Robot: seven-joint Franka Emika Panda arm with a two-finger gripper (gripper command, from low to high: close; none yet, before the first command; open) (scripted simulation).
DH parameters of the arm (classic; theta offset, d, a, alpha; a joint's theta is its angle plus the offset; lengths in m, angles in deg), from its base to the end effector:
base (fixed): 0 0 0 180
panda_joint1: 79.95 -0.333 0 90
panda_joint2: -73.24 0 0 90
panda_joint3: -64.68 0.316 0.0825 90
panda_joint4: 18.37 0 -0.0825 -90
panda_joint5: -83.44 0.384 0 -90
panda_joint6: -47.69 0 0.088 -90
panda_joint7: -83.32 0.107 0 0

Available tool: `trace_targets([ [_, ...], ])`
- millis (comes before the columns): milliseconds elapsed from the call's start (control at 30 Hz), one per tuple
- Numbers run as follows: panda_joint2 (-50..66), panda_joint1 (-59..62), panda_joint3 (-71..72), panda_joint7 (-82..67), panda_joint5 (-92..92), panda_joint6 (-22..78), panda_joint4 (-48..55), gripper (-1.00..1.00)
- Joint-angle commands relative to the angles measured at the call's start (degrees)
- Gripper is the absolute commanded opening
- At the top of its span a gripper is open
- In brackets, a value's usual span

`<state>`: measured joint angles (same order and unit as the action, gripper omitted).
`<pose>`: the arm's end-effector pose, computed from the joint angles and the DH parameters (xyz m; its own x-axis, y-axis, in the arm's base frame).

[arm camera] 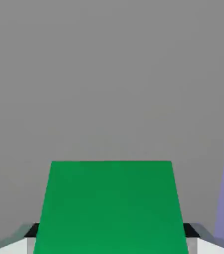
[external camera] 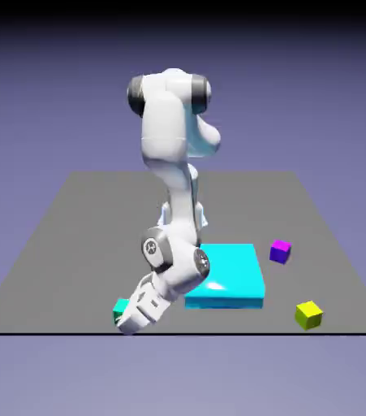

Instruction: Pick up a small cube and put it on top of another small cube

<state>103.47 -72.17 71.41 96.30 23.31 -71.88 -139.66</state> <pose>0.5251 -0.0497 0.1402 0.7985 0.3091 -0.5166 0.5781 -0.6330 0.5149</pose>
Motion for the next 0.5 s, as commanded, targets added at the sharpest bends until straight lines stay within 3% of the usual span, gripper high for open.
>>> trace_targets([
  [0,-1.9,-1.0,0.0,0.3,1.3,0.6,-1.6,-1.0],
  [467,-26.5,-17.5,-6.4,11.4,21.3,4.0,-30.7,-1.0],
])
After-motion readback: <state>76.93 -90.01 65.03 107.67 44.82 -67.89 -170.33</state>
